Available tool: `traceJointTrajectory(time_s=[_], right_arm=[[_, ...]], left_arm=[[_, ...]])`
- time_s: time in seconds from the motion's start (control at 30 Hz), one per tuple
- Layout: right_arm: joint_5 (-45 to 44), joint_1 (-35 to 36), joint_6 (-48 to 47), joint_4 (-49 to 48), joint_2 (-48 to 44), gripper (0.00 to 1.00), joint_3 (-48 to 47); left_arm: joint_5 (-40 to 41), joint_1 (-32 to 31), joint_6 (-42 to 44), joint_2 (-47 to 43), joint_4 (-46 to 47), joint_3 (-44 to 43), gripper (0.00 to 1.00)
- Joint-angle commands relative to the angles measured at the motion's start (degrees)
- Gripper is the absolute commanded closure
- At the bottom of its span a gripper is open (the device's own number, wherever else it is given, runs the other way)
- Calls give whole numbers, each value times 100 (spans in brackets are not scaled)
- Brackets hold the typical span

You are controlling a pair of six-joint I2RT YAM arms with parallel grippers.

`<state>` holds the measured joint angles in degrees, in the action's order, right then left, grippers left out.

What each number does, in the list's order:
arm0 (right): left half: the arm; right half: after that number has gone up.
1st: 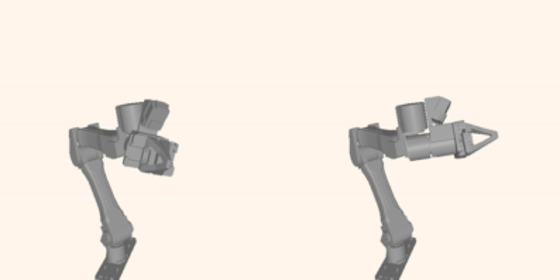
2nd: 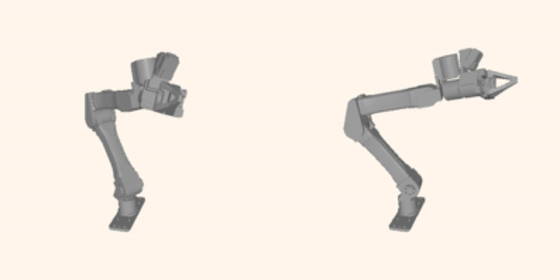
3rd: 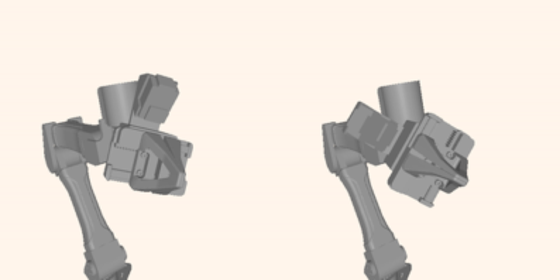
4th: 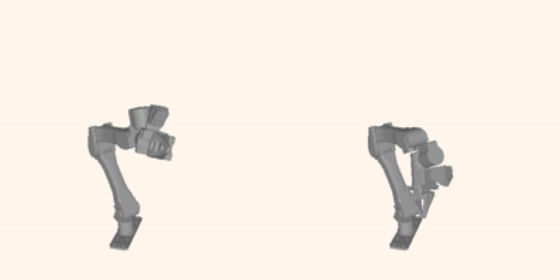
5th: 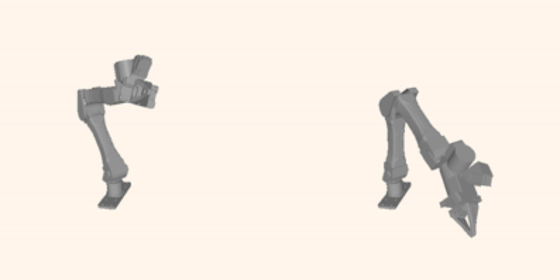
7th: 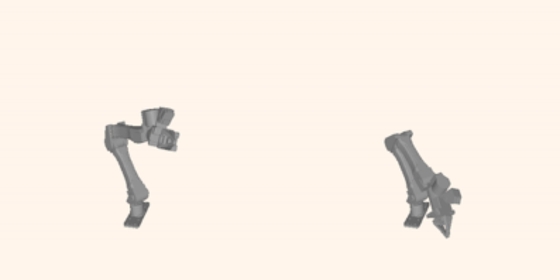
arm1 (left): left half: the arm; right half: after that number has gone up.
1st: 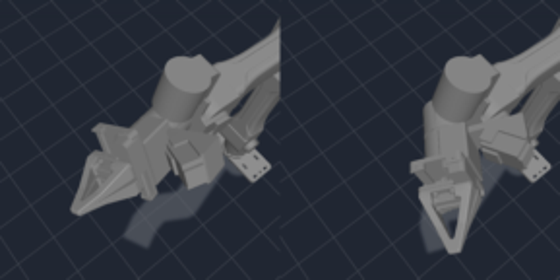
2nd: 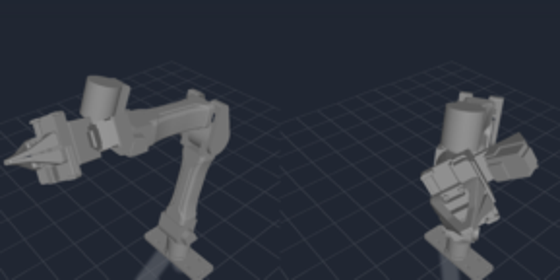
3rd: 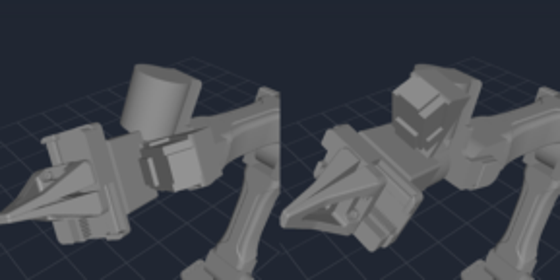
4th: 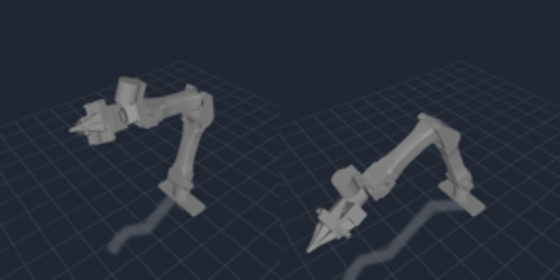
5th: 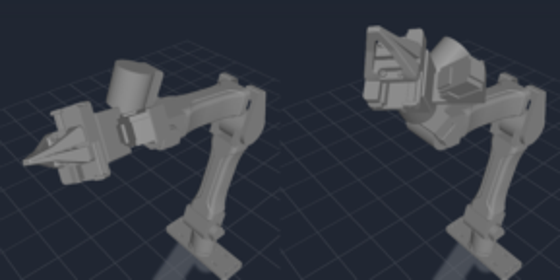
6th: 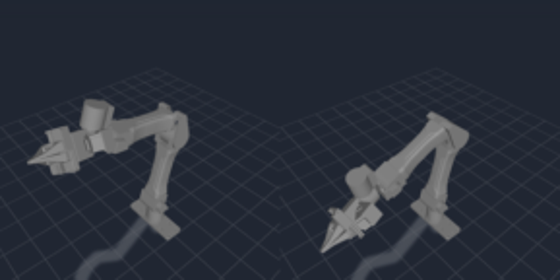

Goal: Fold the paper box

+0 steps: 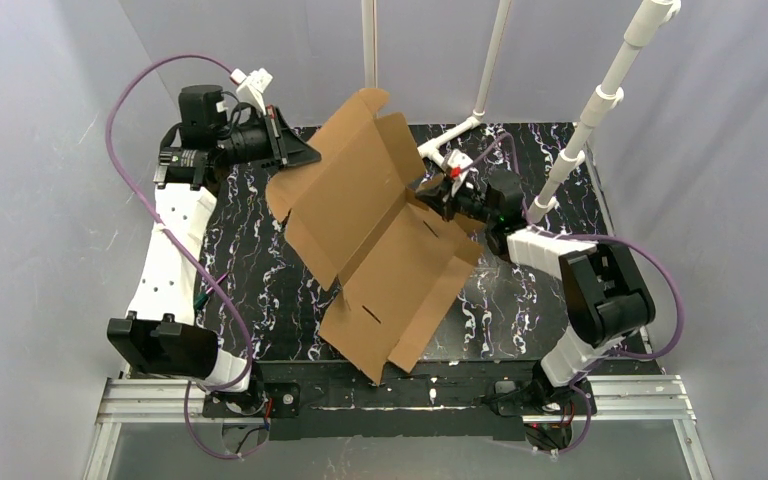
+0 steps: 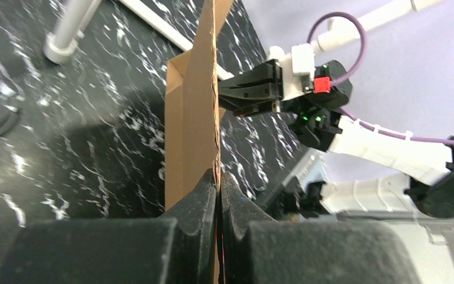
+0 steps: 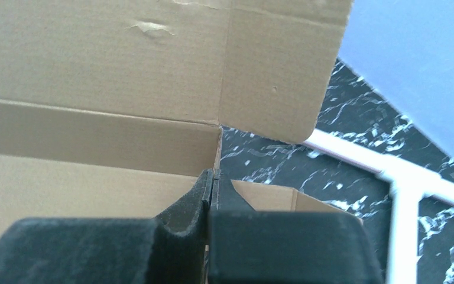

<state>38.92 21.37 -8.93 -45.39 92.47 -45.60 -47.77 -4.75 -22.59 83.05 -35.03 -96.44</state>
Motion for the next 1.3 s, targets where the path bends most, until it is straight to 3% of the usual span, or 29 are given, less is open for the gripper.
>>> traceJointTrajectory(time_s=[0.0,0.23,0.57,0.87,1.03,1.27], right_arm=[[-312,218,391,-361,400,99,-1012],[-344,228,857,-869,684,99,-1292],[-343,189,94,-1166,-278,99,367],[-447,-36,345,-1329,-805,99,989],[-662,-34,668,-1628,-790,99,801],[-927,29,1200,-1838,-182,99,-158]], left_arm=[[669,144,551,86,-16,-571,100],[678,112,454,213,327,-1031,100],[488,-358,514,126,352,-822,100],[604,-588,163,-91,502,-1023,100],[787,-596,265,79,479,-1537,100],[1156,-606,591,222,460,-2226,100]])
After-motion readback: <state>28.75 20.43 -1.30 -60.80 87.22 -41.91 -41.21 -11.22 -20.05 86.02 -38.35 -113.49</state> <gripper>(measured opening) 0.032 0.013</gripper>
